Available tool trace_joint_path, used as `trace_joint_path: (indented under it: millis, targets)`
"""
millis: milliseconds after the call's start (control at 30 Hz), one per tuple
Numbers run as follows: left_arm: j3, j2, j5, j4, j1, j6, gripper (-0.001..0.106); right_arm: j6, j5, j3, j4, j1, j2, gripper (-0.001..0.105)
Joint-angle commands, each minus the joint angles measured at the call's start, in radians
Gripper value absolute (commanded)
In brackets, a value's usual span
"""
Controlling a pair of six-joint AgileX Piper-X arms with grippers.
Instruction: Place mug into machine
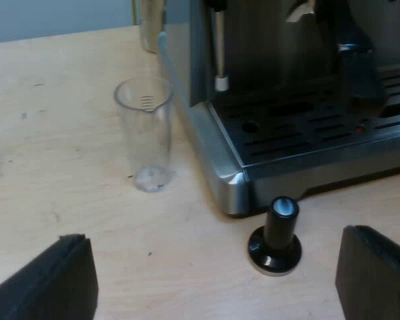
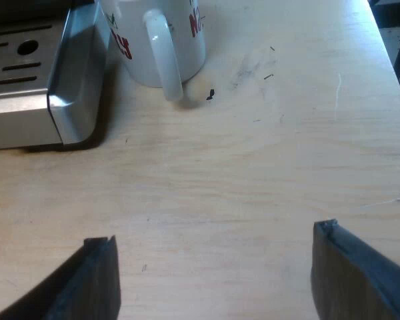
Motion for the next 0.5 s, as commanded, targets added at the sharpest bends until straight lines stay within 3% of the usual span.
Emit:
trace_joint_path:
  millis: [33, 233, 500]
  targets:
    - [-0.008, -0.039, 0.022, -0.002, -0.004, -0.004, 0.079, -0.003, -0.002, -0.005, -0.013, -0.007, -0.018, 0.062]
    - [-0.008, -0.039, 0.041, -0.002, -0.004, -0.057, 0.079, 0.0, -0.002, -0.026, -0.014, -0.007, -0.018, 0.062]
    - [-0.008, -0.012, 0.116, -0.019, -0.03, -0.097, 0.079, 0.0, -0.01, -0.106, -0.007, -0.007, 0.013, 0.062]
